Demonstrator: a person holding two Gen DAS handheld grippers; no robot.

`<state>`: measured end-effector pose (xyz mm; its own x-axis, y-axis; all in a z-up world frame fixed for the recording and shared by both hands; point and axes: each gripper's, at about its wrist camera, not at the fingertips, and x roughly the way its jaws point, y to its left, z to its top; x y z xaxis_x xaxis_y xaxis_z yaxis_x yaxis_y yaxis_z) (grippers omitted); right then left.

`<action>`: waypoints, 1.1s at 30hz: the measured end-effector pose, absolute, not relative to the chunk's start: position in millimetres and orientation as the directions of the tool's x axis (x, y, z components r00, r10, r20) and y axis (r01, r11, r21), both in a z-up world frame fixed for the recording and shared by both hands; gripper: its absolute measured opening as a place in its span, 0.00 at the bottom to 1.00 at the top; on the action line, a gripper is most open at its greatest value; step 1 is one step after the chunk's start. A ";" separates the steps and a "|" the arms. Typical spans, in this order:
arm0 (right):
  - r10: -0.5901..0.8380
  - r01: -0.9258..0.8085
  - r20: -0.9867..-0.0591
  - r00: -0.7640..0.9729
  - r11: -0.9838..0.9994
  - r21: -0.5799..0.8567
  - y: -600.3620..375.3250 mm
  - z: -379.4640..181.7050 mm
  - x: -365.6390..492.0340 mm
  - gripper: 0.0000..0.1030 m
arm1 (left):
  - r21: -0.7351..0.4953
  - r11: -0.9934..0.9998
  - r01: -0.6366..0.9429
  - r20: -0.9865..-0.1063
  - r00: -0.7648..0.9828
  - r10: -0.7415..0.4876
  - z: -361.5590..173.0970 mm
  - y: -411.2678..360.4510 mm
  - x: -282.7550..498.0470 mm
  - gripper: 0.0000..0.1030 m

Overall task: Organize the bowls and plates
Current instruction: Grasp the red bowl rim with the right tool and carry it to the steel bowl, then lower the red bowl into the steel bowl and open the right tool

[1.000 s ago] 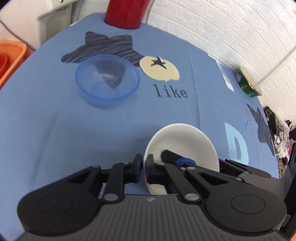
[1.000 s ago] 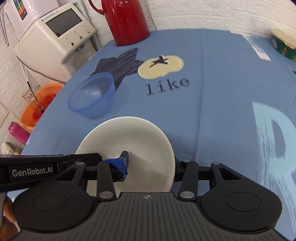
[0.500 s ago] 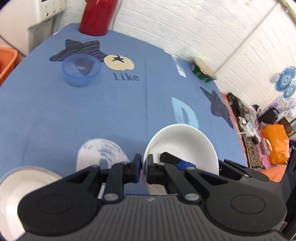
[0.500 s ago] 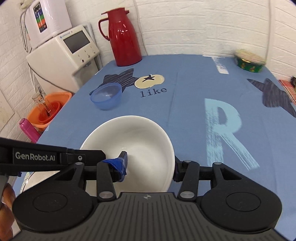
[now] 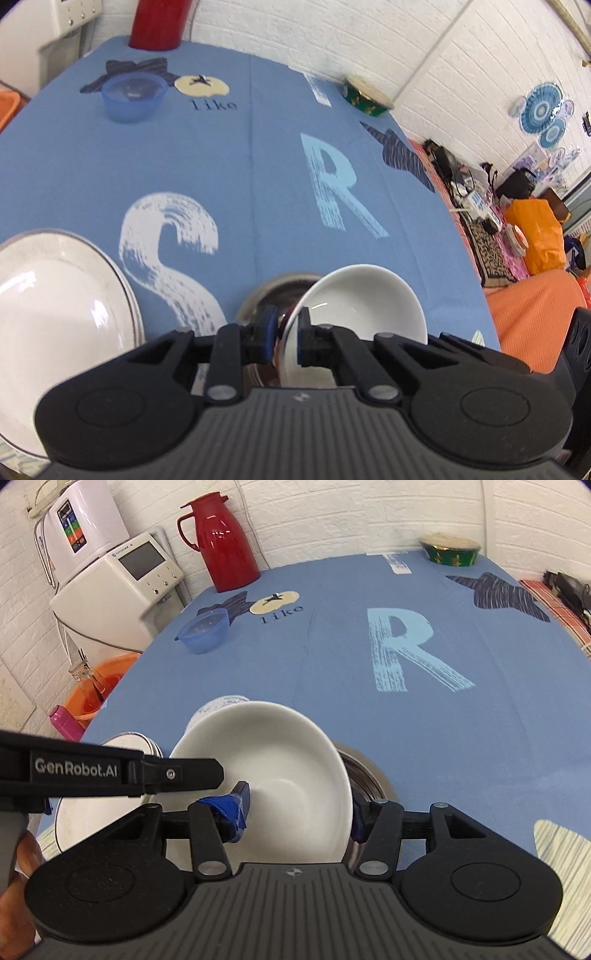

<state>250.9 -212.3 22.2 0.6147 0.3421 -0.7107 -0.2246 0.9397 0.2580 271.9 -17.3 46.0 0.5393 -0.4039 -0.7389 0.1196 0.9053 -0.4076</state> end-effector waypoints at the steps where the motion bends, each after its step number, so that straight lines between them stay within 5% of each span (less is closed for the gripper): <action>1: 0.334 -0.222 -0.716 0.613 0.943 0.250 -213.7 20.6 249.3 0.38 | -0.408 0.904 0.124 -0.745 0.528 -0.408 42.4 -20.6 270.5 0.00; 20: 0.307 -0.247 -0.739 0.599 0.949 0.194 -203.6 -10.0 256.1 0.38 | -0.413 0.906 0.092 -0.785 0.470 -0.405 4.1 -16.0 279.2 0.00; 22: 0.300 -0.240 -0.730 0.614 0.952 0.190 -204.1 -8.1 254.4 0.38 | -0.408 0.908 0.099 -0.777 0.485 -0.402 6.9 -14.3 278.4 0.09; 23: 0.301 -0.241 -0.721 0.624 0.952 0.188 -204.4 -6.2 253.4 0.37 | -0.415 0.903 0.110 -0.766 0.493 -0.412 9.1 -13.5 277.7 0.28; 25: 0.272 -0.230 -0.705 0.655 0.960 0.157 -204.9 -2.0 250.0 0.37 | -0.438 0.890 0.128 -0.743 0.506 -0.438 14.3 -12.1 275.9 0.44; 33: 0.238 -0.181 -0.605 0.759 0.971 0.154 -213.5 12.5 226.2 0.38 | -0.372 0.917 0.146 -0.691 0.616 -0.378 33.7 -7.4 262.4 0.50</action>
<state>226.2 -213.5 12.5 0.7595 0.2379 -0.6055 -0.1813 0.9713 0.1543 262.4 -7.4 33.7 0.6161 -0.3783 -0.6909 0.1458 0.9167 -0.3720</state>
